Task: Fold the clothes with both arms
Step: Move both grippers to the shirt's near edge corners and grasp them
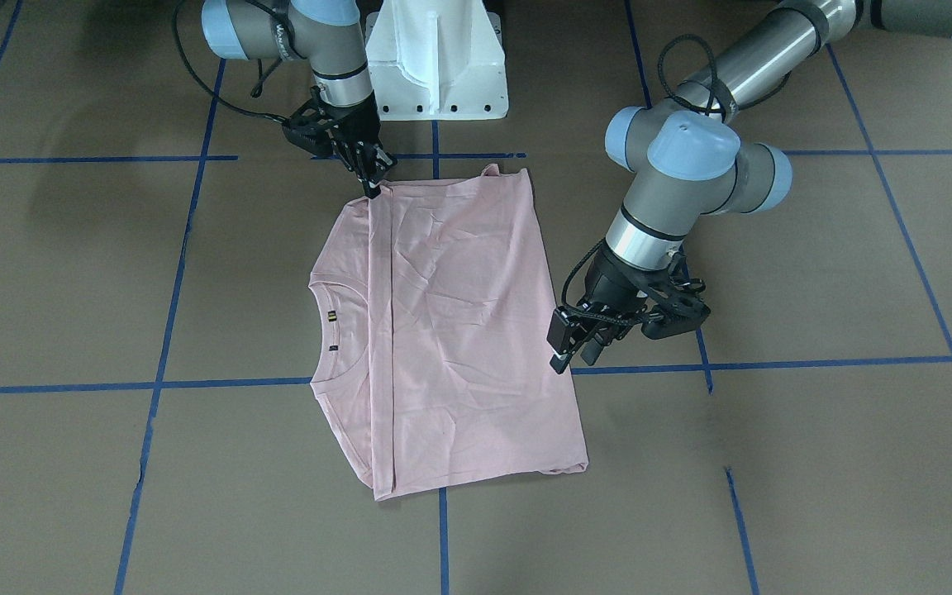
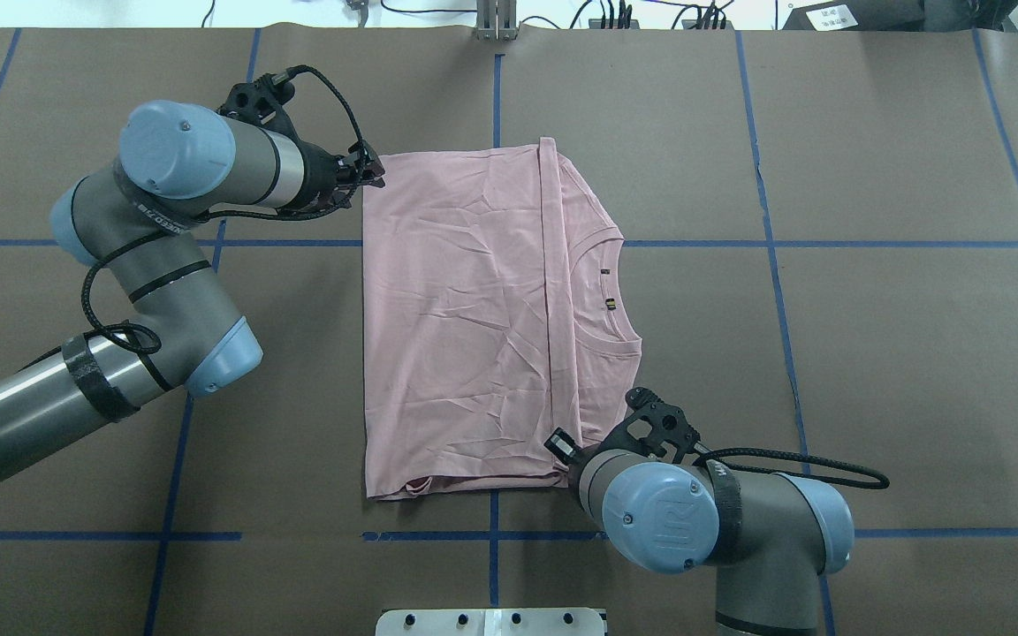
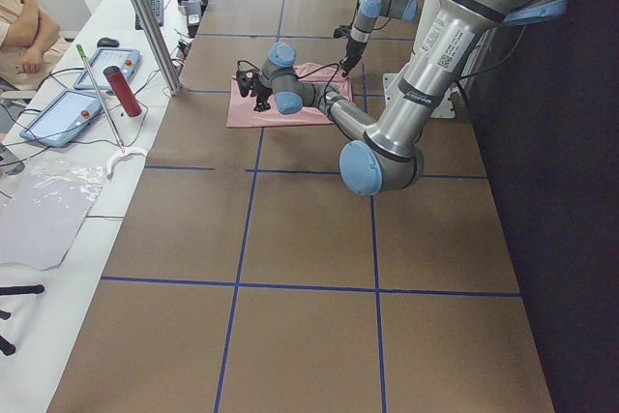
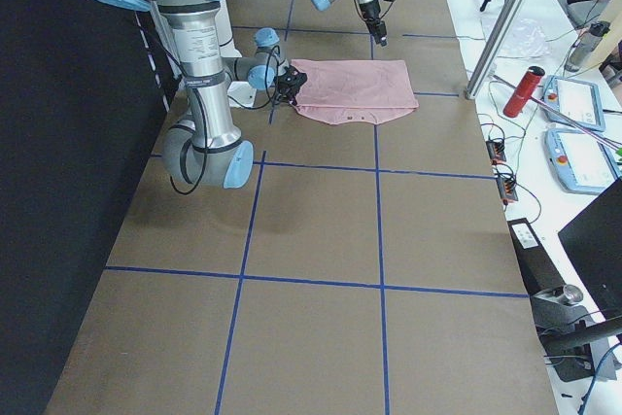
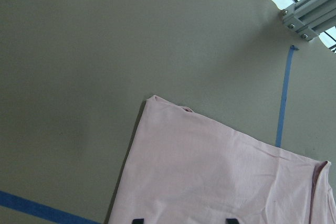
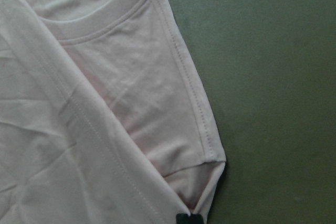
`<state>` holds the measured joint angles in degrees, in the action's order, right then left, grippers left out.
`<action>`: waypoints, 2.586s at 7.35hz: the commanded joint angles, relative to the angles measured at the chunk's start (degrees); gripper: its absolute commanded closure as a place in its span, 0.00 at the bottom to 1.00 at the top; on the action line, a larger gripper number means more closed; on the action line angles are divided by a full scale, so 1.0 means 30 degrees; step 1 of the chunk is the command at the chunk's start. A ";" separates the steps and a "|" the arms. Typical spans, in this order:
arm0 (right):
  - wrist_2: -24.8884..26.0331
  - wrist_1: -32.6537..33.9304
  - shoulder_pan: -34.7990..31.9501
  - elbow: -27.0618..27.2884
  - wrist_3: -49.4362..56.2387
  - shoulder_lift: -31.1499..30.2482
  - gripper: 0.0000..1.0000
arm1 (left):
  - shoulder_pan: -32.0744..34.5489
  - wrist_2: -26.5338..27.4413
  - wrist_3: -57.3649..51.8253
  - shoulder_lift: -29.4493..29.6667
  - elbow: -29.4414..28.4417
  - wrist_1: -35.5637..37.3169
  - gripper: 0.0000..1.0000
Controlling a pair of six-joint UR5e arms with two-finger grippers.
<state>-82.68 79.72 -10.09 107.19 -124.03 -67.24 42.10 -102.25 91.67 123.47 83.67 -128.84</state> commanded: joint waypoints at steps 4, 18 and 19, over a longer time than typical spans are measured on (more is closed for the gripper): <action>-0.0156 0.0757 -0.0092 0.0975 0.0121 -0.0056 1.00 | -0.0001 -0.0019 0.0029 0.0063 0.0145 0.0463 0.40; -0.0244 0.1113 -0.0063 0.2121 0.0238 -0.0437 1.00 | -0.9107 0.1387 0.5479 -0.4624 0.8497 0.7819 0.41; -0.0244 0.1142 -0.0063 0.2150 0.0238 -0.0437 1.00 | -0.9257 0.1416 0.5478 -0.4624 0.8525 0.7819 0.43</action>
<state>-83.41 83.09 -10.29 113.60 -123.31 -68.57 15.44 -98.07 108.13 109.64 109.26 -105.39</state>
